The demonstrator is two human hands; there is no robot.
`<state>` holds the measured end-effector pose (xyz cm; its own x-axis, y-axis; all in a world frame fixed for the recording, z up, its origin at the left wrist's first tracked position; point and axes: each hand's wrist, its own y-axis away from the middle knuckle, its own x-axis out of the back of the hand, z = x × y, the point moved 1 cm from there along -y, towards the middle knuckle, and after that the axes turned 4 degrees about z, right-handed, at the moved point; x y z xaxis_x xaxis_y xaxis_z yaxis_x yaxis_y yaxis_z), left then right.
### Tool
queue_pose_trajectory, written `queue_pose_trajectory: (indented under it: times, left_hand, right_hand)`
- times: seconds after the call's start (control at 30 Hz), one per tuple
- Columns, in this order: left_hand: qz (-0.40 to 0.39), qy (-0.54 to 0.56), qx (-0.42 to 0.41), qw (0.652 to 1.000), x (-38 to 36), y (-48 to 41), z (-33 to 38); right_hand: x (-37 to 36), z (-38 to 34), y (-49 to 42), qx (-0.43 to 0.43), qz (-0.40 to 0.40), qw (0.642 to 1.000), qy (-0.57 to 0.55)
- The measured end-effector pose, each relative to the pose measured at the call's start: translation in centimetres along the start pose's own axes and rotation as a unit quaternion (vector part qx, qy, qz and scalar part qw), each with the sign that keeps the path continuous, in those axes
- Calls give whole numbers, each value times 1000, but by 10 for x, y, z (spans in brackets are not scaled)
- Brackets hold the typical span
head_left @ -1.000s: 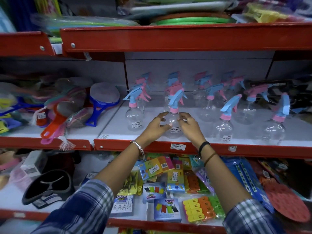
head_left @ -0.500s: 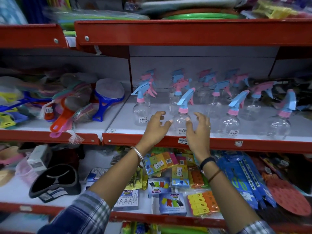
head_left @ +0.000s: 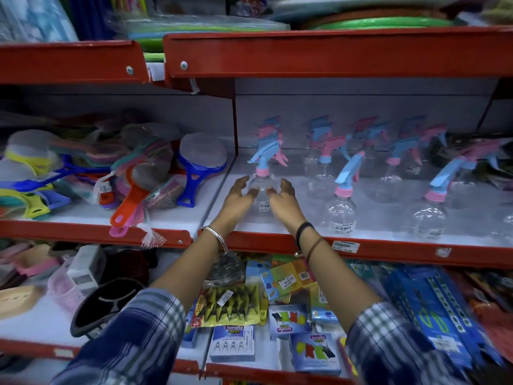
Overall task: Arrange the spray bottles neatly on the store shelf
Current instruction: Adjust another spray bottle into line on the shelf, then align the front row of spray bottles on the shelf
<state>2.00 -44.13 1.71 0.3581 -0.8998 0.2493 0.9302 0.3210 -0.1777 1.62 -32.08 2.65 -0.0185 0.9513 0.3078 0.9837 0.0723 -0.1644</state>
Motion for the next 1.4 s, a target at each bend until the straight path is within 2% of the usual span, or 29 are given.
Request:
queue_pose_trajectory:
  times: [0.1, 0.37, 0.53, 0.77, 0.9, 1.03, 1.17, 1.4]
  left_hand:
    - [-39, -6, -11, 999, 6, 2, 1]
    - [-76, -30, -54, 995, 28, 22, 1]
    - [-90, -63, -58, 992, 33, 38, 5]
    - [-119, -94, -55, 987, 36, 55, 12]
    - [-83, -105, -44, 990, 31, 66, 16]
    - [-6, -12, -51, 999, 23, 97, 26]
    - [-24, 11, -51, 998, 13, 117, 29]
    - [-16, 18, -3, 1000, 14, 103, 23]
  right_hand:
    - [-2, -2, -8, -13, -20, 1000, 9]
    - [-3, -4, 14, 15, -2, 1000, 21]
    - [-3, -2, 31, 32, 13, 998, 54]
    - [-6, -2, 49, 12, 29, 997, 75]
    - [-4, -6, 51, -1, 31, 998, 49]
    - [0, -12, 51, -16, 15, 997, -79]
    - [1, -9, 51, -39, -20, 991, -126]
    - [2, -8, 62, -31, -4, 994, -104]
